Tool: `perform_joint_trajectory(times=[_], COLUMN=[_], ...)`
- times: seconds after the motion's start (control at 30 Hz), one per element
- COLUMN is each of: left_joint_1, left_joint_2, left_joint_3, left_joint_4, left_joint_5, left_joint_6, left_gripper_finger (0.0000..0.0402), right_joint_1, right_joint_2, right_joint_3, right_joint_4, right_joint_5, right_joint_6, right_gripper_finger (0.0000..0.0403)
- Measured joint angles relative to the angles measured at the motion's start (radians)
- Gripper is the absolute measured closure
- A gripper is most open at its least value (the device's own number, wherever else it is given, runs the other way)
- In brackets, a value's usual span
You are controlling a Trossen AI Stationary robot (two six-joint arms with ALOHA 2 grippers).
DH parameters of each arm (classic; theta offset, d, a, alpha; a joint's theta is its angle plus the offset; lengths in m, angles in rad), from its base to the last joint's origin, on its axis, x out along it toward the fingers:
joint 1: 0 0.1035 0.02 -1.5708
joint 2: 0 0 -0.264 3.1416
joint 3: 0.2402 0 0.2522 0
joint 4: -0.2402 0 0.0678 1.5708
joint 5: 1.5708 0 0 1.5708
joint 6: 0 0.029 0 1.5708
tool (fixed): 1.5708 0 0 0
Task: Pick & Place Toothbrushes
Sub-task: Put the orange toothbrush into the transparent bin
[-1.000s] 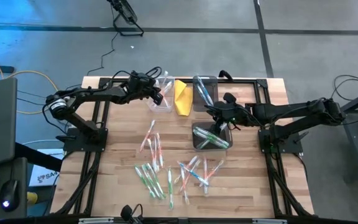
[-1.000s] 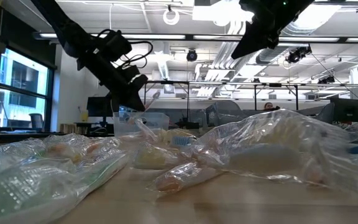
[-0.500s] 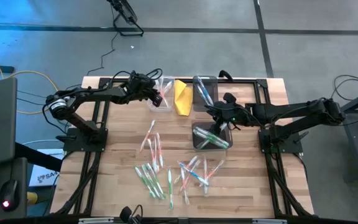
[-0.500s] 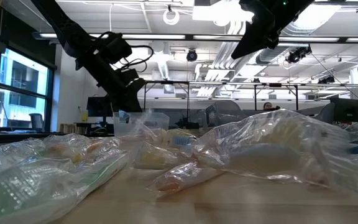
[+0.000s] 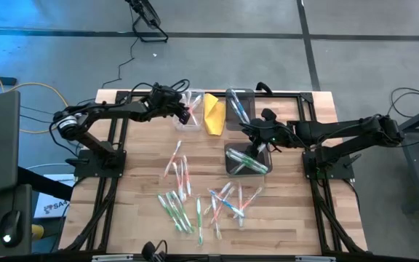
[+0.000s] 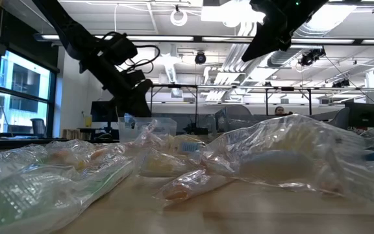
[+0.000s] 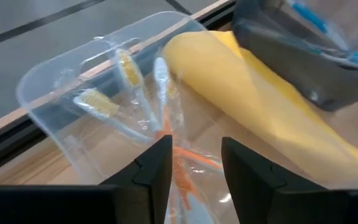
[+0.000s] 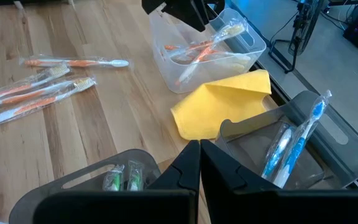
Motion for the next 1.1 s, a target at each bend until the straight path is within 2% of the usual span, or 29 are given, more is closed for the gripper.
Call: perform_joint_trajectory(times=[0.27, 0.4, 0.53, 0.67, 0.97, 1.1], left_joint_1=[-0.005, -0.048, -0.138, -0.25, -0.472, -0.566], left_joint_2=[-0.087, -0.149, -0.191, -0.224, -0.322, -0.332], left_joint_3=[0.0, 0.0, 0.0, 0.0, 0.0, 0.0], left_joint_4=[-0.068, -0.143, -0.177, -0.202, -0.289, -0.289], left_joint_5=[0.079, 0.069, -0.006, -0.089, -0.115, -0.117], left_joint_6=[0.001, 0.002, 0.004, 0.005, -0.077, -0.112], left_gripper_finger=[0.0266, 0.0266, 0.0272, 0.0303, 0.0392, 0.0396], right_joint_1=[0.0, 0.0, 0.0, 0.0, 0.001, 0.0], right_joint_2=[0.0, 0.0, 0.0, 0.0, 0.0, 0.0], right_joint_3=[0.0, 0.0, 0.0, 0.0, 0.0, 0.0], right_joint_4=[0.0, 0.0, 0.002, 0.04, 0.092, 0.106], right_joint_5=[-0.035, -0.045, -0.043, -0.044, -0.079, -0.135], right_joint_6=[0.0, 0.024, 0.052, 0.055, 0.081, 0.078], right_gripper_finger=[0.0398, 0.0398, 0.0398, 0.0398, 0.0398, 0.0398])
